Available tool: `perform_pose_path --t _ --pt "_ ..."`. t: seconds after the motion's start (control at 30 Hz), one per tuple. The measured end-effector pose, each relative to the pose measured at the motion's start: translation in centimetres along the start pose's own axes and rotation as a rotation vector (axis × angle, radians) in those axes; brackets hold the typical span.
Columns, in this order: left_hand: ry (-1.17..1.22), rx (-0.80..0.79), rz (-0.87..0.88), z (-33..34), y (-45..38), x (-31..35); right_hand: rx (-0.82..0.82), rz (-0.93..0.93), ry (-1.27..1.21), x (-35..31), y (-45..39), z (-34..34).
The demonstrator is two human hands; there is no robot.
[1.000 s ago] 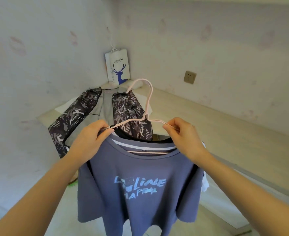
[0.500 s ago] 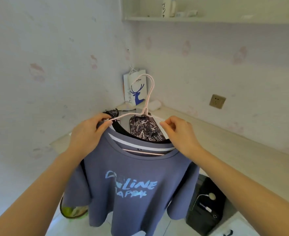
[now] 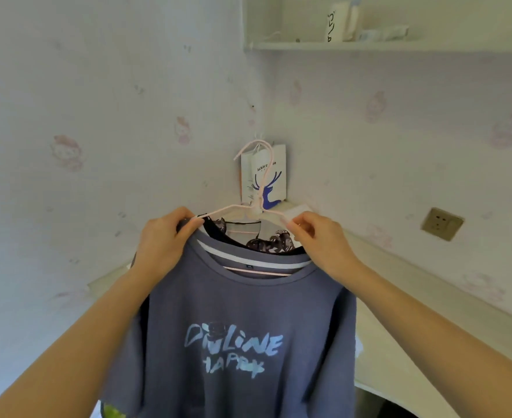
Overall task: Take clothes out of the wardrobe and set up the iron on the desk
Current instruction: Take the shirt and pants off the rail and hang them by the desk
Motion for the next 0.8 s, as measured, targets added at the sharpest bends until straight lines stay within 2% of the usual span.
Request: perform_pose_path --t 0.13,0.37,0.63,0.8 --pt "-0.019 0.040 -0.007 1.8 -2.2 -1.4 -0.113 0.023 -0.040 3.3 -3.7 0.7" --pt "-0.025 0.041 -0.060 3.4 -4.3 -4.0 -0.198 0.125 0.001 8.5 -6.4 2.0" --pt "-0.099 0.009 -0.106 5.4 -6.4 -7.1 -0.203 0.113 -0.033 9.5 -8.8 3.1" --pt "-0.120 -0.010 -0.104 6.1 -9.1 -8.6 -0.121 0.104 -0.075 8.8 -11.5 3.7"
Point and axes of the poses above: each hand's wrist, its own y-axis away from the middle knuckle, its own z-axis out of the palm, x = y × z, the point moved 4 cm from there along -y, towards the middle knuckle, and after that the axes turned 9 degrees about z, right-handed, at the moved point
